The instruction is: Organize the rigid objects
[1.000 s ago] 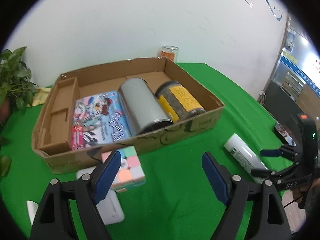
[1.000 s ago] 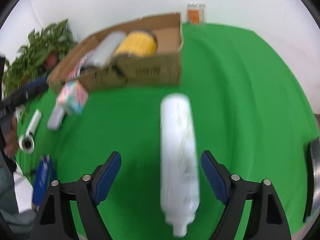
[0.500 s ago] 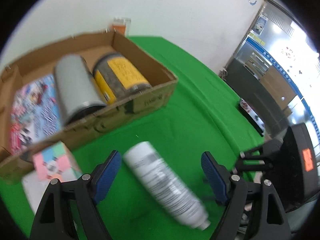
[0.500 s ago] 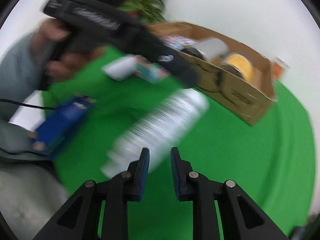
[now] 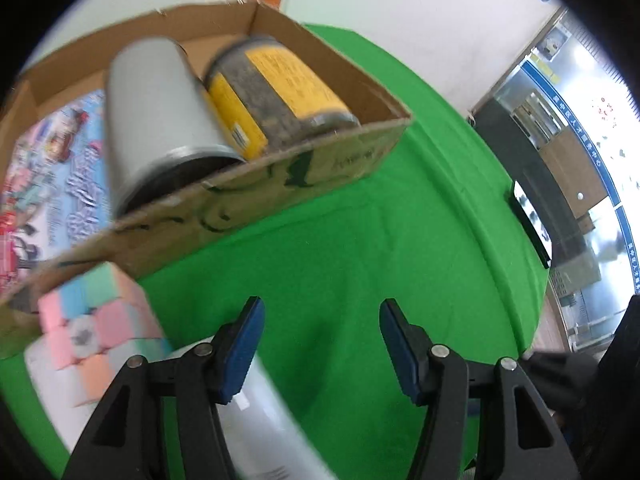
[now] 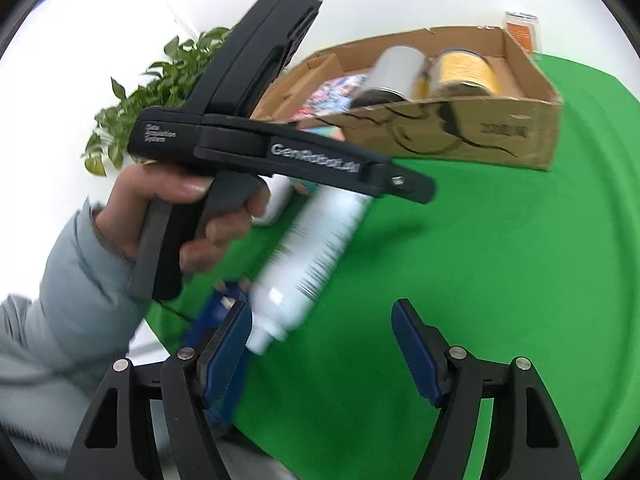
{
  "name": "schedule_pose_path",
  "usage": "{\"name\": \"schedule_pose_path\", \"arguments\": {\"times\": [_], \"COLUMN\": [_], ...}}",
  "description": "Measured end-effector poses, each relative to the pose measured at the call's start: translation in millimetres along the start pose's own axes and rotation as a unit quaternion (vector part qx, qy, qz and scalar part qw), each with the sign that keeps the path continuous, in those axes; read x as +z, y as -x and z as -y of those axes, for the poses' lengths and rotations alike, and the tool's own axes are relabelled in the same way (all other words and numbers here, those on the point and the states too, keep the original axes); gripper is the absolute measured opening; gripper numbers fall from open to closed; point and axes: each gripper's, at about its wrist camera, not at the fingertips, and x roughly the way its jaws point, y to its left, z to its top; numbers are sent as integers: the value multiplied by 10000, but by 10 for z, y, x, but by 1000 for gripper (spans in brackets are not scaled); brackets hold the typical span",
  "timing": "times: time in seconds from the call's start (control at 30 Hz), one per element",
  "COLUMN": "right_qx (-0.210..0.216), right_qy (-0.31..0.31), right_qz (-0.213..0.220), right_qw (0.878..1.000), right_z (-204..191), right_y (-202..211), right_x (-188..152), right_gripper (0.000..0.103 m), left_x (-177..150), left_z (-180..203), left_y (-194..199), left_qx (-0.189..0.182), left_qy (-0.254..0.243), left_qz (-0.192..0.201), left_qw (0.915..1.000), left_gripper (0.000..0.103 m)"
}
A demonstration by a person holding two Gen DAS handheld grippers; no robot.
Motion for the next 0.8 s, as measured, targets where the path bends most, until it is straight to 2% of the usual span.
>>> {"name": "schedule_pose_path", "arguments": {"times": [0.13,0.23,0.3,0.4,0.43,0.6,0.7,0.8], "right_qx": [22,-290,-463,-475,-471,-727,-923,-996], "right_qy": [-142,-88,10,63,76,94,43,249], "right_qz": [-163,-402,-451,-588,-660,-702,-742,-756], "right_qw": [9998,9987,9979,9971,9967,9948,9930,9918], "right_z": [-192,-270,-319,-280,-257,57,375,606], "right_y": [-312,-525,-593,-647,-650,-454,-290,-97], "right_x": [64,70,45,-56,-106,-196,-140,-124], "right_gripper": [71,71,69,57,48,42,46,49], "left_x": [65,104,112,152,147,110,22,-47], "left_z": [-112,-267,-306,-265,-243,-88,12,178], "left_y": [182,130,84,53,51,-48,-48,-10], "left_qx": [210,128,159,152,100,15,-295,-659], "left_qy": [107,329,242,150,143,33,-69,-182], "left_qz": [185,93,17,-67,-73,-260,-335,-327], "left_qw": [9996,9993,9996,9997,9998,9997,9990,9971], "left_gripper": [58,58,55,55,55,48,47,47]}}
